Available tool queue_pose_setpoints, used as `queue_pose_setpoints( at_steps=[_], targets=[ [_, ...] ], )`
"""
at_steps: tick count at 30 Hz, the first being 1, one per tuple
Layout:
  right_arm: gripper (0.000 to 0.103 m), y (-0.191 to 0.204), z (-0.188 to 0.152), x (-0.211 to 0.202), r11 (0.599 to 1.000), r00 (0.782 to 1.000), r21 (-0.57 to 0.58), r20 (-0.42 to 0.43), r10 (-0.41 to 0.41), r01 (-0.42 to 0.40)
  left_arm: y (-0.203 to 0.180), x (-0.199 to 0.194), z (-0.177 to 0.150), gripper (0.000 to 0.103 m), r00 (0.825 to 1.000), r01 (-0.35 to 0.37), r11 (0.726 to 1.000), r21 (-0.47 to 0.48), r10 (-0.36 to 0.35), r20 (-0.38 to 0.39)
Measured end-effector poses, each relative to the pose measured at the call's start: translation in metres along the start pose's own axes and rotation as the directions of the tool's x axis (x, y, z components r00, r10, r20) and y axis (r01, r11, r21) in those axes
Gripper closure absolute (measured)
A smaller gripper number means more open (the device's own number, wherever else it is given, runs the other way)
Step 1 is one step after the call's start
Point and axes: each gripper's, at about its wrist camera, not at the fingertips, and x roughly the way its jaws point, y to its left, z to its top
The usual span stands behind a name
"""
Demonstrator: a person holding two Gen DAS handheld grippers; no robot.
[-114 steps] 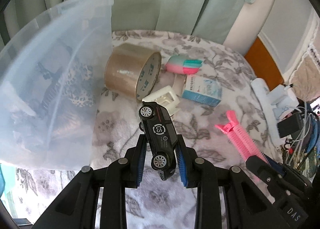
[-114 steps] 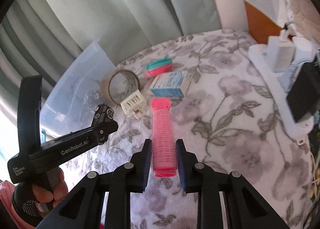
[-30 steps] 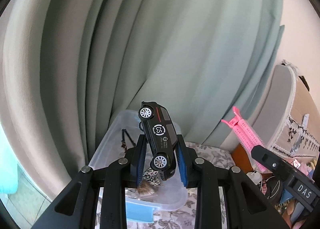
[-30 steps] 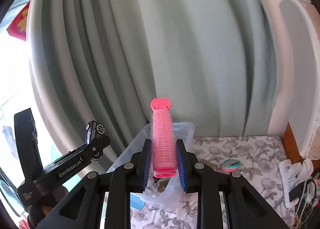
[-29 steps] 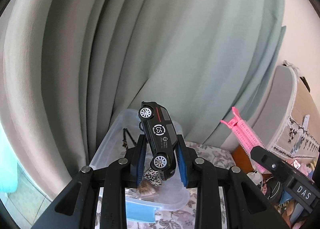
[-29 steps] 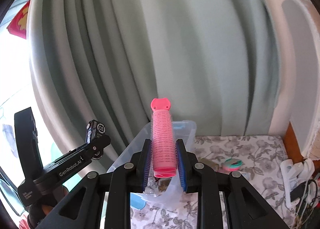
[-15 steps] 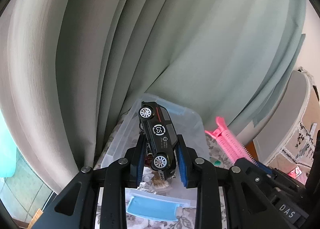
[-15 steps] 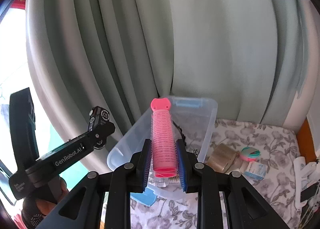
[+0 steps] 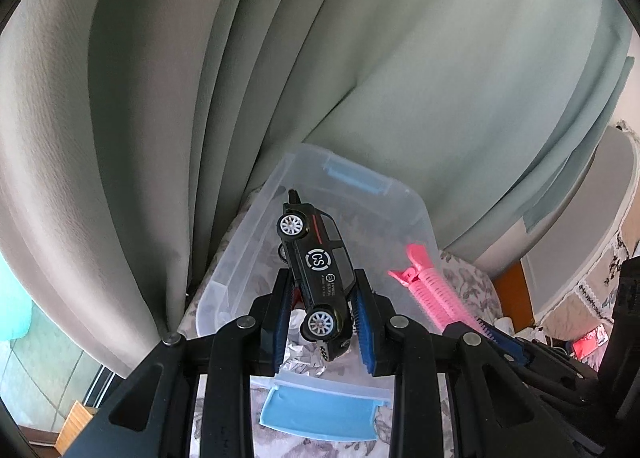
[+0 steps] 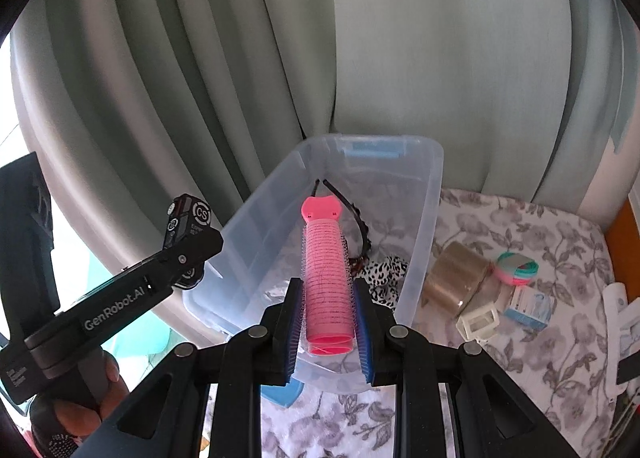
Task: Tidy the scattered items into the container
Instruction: 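Carry the toy car and pink roller with both grippers over the clear box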
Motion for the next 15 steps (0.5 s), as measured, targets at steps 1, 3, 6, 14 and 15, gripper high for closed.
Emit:
queue_pose_setpoints(
  at_steps=[1,3,6,14,15],
  targets=[
    [0.077,-0.001,0.000,0.002,1.000,1.000,0.002,-0.005,-0.001,0.001,-0.001,0.001,-0.001,0.073,1.000,0.000,1.000,0.000,0.000,-0.003],
    [0.077,-0.004,0.000,0.006,1.000,1.000,0.006,-0.013,-0.003,0.003,0.004,0.004,0.003,0.073,1.000,-0.003,1.000,0.001,0.003,-0.006],
    [0.077,-0.004,-0.001,0.008,1.000,1.000,0.001,-0.025,0.009,-0.009,0.001,0.007,0.003,0.073,1.000,-0.009,1.000,0.002,0.009,-0.014],
    [0.076,-0.002,-0.001,0.011,1.000,1.000,-0.009,-0.029,0.010,-0.011,0.018,0.005,0.014,0.073,1.000,-0.018,1.000,0.002,0.019,-0.016],
    [0.076,-0.002,-0.001,0.010,1.000,1.000,-0.008,-0.030,0.009,-0.009,0.017,-0.001,0.014,0.073,1.000,-0.021,1.000,0.002,0.021,-0.014]
  ],
)
